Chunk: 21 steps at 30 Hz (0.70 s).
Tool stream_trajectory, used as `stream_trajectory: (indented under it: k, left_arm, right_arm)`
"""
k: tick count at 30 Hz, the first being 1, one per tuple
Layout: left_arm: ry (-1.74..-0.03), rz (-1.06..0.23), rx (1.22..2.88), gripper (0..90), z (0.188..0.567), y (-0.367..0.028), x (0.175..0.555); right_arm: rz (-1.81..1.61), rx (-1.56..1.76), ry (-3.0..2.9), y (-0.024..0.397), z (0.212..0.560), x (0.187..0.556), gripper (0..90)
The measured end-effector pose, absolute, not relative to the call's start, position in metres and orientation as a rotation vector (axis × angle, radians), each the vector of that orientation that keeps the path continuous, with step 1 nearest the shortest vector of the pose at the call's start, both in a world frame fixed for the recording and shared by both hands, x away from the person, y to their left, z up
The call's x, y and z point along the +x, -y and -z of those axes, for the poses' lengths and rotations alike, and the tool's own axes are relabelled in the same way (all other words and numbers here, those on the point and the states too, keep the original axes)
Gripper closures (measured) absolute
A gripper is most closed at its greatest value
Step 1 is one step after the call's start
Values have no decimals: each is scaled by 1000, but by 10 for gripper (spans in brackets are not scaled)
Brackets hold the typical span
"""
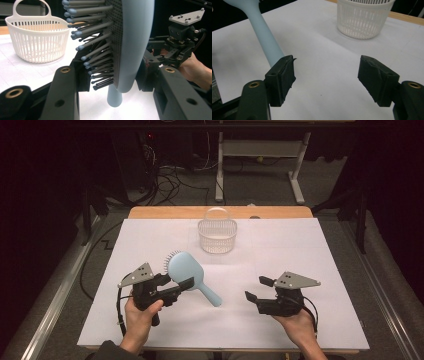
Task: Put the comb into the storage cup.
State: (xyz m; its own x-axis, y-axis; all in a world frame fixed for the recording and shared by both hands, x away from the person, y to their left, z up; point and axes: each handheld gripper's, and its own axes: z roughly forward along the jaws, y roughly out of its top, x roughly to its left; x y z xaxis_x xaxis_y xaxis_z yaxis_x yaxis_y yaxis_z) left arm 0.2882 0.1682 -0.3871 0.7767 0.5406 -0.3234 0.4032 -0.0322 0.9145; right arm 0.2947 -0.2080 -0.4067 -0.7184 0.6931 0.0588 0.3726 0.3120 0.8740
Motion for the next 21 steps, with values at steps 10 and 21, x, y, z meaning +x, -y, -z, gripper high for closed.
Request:
stream_trajectory:
  k: [10,21]
  left_arm:
    - [-765,-138,1654,549,387,-170,288]
    - [-776,-153,1655,549,386,-173,289]
  right_arm:
    - [-1368,1027,-2186,239,412,292,292]
    - [-1398,1093,-2098,277,420,287,284]
